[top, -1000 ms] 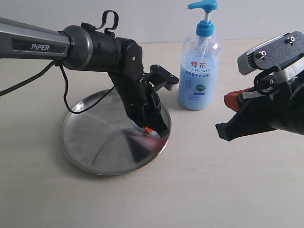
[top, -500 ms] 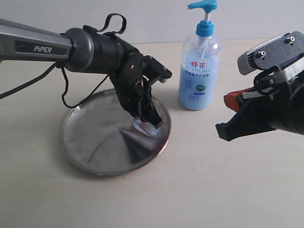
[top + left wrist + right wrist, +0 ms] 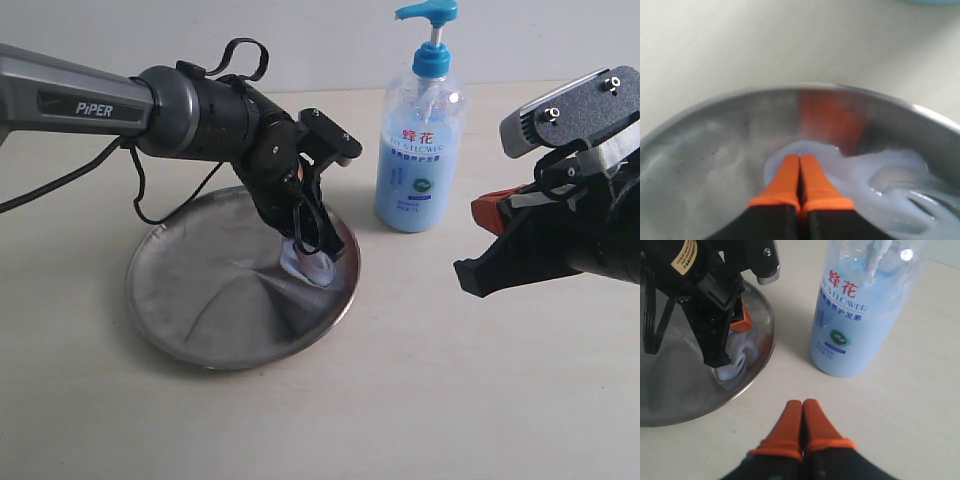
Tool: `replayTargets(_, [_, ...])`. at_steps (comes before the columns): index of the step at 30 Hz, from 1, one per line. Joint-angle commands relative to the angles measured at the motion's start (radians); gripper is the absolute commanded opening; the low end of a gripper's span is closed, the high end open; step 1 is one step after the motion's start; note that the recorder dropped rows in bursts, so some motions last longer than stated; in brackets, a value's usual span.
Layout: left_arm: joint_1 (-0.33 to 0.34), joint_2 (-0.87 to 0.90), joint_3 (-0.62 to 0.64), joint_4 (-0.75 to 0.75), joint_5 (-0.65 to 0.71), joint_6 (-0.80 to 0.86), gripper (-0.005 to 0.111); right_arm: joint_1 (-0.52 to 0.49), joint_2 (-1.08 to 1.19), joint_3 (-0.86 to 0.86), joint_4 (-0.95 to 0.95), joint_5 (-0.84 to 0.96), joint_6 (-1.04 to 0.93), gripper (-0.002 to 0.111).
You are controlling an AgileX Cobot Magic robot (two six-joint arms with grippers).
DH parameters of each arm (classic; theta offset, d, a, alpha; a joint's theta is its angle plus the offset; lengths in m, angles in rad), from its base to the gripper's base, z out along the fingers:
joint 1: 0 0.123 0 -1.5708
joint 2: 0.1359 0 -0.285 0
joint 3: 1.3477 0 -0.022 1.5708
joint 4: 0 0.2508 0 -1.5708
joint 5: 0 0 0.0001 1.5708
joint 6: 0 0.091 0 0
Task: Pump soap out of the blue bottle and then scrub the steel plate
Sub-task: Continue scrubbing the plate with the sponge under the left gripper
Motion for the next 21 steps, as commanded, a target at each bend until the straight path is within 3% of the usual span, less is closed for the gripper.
replayTargets(1, [0.002, 0.036, 0.022, -0.083, 0.054, 0.041, 0.000, 0.000, -0.007, 0.003, -0.006, 0.010, -0.009, 0.000])
replayTargets(11, [0.002, 0.036, 0.022, -0.161, 0.153, 0.114, 0.000, 0.000, -0.007, 0.003, -0.006, 0.010, -0.009, 0.000])
replayTargets(21, [0.002, 0.034, 0.022, -0.396, 0.210, 0.304, 0.000, 0.000, -0.007, 0.003, -0.006, 0.010, -0.009, 0.000])
